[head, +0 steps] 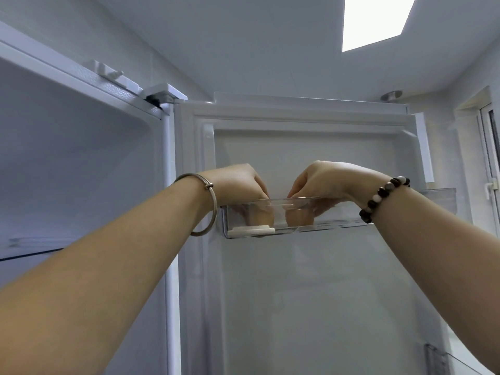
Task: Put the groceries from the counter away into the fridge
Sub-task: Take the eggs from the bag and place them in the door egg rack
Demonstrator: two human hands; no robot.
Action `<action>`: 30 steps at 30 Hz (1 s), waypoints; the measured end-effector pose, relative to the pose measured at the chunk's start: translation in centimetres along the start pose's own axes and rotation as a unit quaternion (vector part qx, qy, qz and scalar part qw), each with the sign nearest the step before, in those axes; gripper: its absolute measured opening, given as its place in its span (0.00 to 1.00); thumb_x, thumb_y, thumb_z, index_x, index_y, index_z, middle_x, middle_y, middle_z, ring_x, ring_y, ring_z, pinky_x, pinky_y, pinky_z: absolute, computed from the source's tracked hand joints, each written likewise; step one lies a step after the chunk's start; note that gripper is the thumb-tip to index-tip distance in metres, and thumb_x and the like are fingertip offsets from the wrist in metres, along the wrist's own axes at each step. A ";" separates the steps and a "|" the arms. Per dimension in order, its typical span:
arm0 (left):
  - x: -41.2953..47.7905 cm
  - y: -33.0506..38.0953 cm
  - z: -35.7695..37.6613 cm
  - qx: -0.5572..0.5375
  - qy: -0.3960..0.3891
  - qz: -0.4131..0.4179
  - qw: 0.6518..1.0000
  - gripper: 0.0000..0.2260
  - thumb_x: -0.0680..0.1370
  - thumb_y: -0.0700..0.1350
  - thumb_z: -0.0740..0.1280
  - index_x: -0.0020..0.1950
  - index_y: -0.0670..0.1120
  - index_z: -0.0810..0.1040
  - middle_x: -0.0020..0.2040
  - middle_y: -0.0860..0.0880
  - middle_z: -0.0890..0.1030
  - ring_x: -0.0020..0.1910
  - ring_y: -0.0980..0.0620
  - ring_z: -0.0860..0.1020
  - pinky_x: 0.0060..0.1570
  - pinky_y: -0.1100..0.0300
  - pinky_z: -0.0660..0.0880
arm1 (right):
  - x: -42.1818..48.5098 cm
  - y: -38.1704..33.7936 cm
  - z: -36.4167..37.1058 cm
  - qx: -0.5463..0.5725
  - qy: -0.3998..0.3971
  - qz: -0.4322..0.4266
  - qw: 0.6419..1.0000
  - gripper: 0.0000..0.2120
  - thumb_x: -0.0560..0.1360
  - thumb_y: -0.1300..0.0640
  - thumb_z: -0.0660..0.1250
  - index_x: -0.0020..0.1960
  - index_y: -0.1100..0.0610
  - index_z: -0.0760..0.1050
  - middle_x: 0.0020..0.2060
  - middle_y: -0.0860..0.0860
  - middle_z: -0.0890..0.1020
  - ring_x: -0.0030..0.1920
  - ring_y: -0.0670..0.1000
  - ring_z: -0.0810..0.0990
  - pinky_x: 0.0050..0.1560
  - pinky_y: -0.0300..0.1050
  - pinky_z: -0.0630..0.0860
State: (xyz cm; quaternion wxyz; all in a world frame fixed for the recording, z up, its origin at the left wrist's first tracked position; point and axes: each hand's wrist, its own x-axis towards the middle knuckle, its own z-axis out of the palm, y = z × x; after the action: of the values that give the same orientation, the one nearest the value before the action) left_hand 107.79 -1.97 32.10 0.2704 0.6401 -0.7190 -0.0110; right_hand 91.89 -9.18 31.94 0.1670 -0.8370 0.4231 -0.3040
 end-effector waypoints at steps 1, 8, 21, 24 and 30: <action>0.0 0.0 0.0 0.002 0.001 -0.001 1.000 0.06 0.73 0.42 0.70 0.48 0.42 0.84 0.46 0.44 0.83 0.49 0.45 0.82 0.52 0.52 0.79 | 0.0 0.0 0.0 -0.002 -0.012 0.006 1.000 0.11 0.68 0.53 0.76 0.45 0.59 0.83 0.33 0.51 0.82 0.35 0.48 0.81 0.37 0.39 0.81; -0.3 0.3 -0.1 0.003 0.005 -0.006 1.000 0.07 0.74 0.42 0.70 0.50 0.42 0.84 0.47 0.43 0.83 0.49 0.46 0.82 0.52 0.55 0.80 | -0.2 -0.1 -0.1 0.010 -0.031 0.006 0.999 0.11 0.68 0.54 0.76 0.45 0.61 0.82 0.35 0.53 0.83 0.37 0.51 0.82 0.35 0.41 0.79; -0.8 0.1 0.2 0.007 0.117 0.016 0.993 0.09 0.74 0.43 0.67 0.46 0.37 0.83 0.41 0.45 0.81 0.39 0.50 0.77 0.41 0.59 0.76 | -0.7 -0.4 0.5 -0.038 0.079 -0.036 0.995 0.13 0.72 0.50 0.69 0.44 0.62 0.81 0.38 0.54 0.84 0.39 0.51 0.83 0.40 0.44 0.82; -1.7 -0.1 0.1 0.017 0.169 0.074 0.983 0.08 0.76 0.42 0.65 0.46 0.42 0.84 0.43 0.47 0.83 0.45 0.49 0.80 0.49 0.55 0.78 | -1.1 -0.6 0.5 -0.093 0.168 -0.058 0.980 0.12 0.71 0.53 0.68 0.40 0.62 0.80 0.35 0.54 0.84 0.36 0.51 0.82 0.38 0.43 0.79; -2.9 0.1 0.7 0.206 0.317 0.164 0.911 0.12 0.78 0.47 0.60 0.48 0.44 0.81 0.46 0.48 0.80 0.44 0.47 0.76 0.43 0.56 0.73 | -2.1 -0.5 0.5 -0.181 0.293 -0.082 0.935 0.11 0.72 0.50 0.64 0.44 0.57 0.80 0.41 0.52 0.81 0.41 0.54 0.78 0.42 0.47 0.78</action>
State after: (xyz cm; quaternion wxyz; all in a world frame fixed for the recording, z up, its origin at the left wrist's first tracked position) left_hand 107.54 0.47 30.44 0.3445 0.5245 -0.6764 0.3857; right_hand 91.56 -7.18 31.01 -0.1447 -0.7585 0.4311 -0.4667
